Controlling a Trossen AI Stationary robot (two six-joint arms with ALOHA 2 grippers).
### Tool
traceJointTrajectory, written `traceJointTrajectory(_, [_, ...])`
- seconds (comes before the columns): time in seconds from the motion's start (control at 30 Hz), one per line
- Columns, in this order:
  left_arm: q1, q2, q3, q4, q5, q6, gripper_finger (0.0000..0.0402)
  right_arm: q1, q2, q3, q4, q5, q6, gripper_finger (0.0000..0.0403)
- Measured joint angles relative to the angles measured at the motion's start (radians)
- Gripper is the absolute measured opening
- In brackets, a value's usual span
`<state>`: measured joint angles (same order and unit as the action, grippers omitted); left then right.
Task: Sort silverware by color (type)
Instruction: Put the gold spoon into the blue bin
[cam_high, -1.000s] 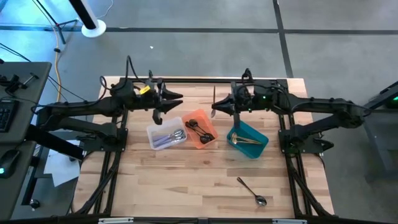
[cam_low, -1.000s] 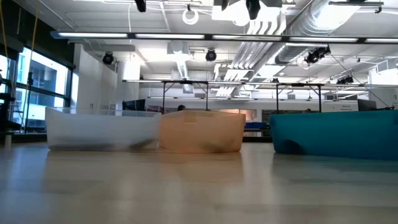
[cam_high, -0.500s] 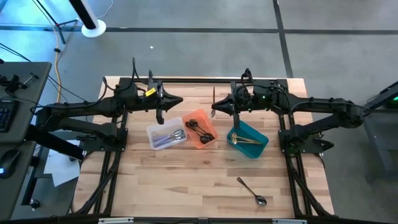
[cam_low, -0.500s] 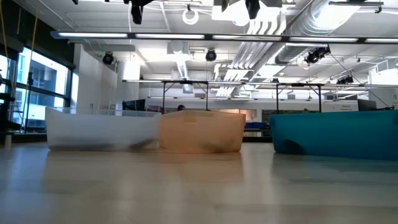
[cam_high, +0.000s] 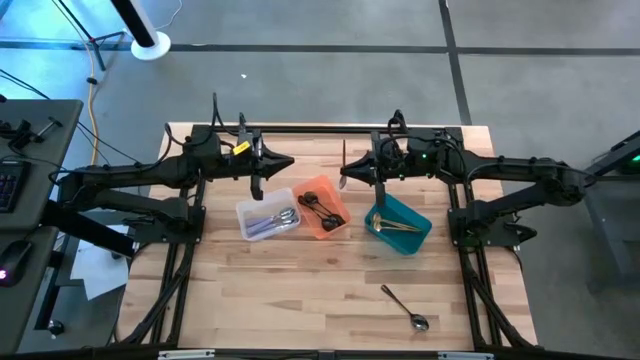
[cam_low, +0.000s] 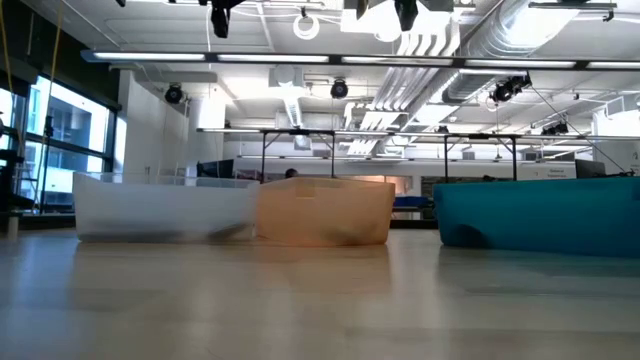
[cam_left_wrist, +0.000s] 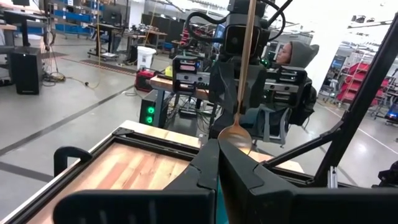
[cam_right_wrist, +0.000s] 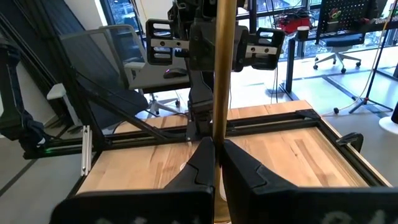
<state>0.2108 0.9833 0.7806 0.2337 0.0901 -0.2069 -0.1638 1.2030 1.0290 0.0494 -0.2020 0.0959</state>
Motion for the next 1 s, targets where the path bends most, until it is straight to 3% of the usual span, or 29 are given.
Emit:
traceJointTrajectory(0.23, [0.0,0.0,0.0,-0.002,0.001,0.0,0.0,0.0,0.0,0.0,-0.095,-0.015,0.031,0.0])
traceJointTrajectory(0.57, [0.003,0.0,0.0,-0.004,-0.007,0.0,0.0,0.066,-0.009,-0.028,-0.766,-0.035,0.114,0.0])
traceJointTrajectory(0.83, [0.036,0.0,0.001,-0.005,-0.01,0.0,0.0,0.106,-0.204,-0.275,-0.812,0.021,0.353,0.0])
traceJointTrajectory(1.0, [0.058,0.0,0.001,-0.005,-0.01,0.0,0.0,0.105,-0.256,-0.311,-0.924,0.049,0.465,0.0])
